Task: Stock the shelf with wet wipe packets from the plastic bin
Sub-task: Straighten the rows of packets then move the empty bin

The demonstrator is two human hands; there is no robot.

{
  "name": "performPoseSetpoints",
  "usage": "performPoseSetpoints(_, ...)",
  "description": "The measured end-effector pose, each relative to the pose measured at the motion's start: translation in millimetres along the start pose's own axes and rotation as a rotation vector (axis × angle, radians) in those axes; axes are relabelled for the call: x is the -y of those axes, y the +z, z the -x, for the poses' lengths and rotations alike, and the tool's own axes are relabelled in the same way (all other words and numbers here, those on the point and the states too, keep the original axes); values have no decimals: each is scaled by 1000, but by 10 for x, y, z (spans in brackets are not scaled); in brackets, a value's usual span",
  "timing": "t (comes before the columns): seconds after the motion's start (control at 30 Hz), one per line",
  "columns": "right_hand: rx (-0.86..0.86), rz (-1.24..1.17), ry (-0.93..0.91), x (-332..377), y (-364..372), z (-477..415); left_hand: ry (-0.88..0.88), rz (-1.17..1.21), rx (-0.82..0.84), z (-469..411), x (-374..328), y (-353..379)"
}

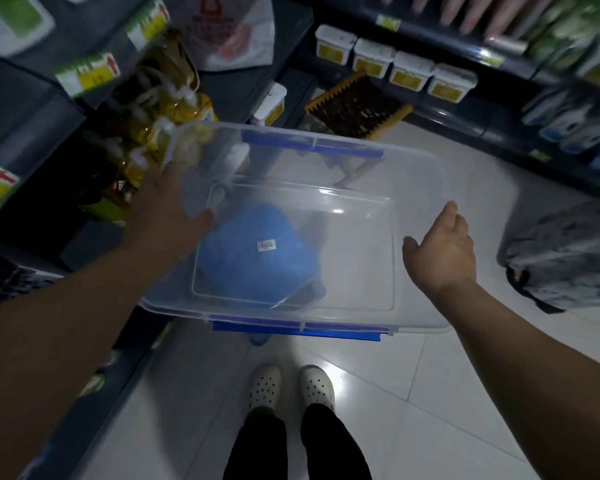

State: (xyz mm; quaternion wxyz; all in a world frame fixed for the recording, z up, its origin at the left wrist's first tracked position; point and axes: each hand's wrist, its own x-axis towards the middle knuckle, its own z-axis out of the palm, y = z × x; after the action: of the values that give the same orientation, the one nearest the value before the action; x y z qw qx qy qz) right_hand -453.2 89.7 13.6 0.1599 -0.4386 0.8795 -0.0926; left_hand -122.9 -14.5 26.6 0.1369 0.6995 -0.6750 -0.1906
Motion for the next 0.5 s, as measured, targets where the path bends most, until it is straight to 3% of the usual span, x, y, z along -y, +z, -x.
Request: performPoseSetpoints(0.5,-213,-132,384,-958,-926,854,424,-87,137,36,-1443,-109)
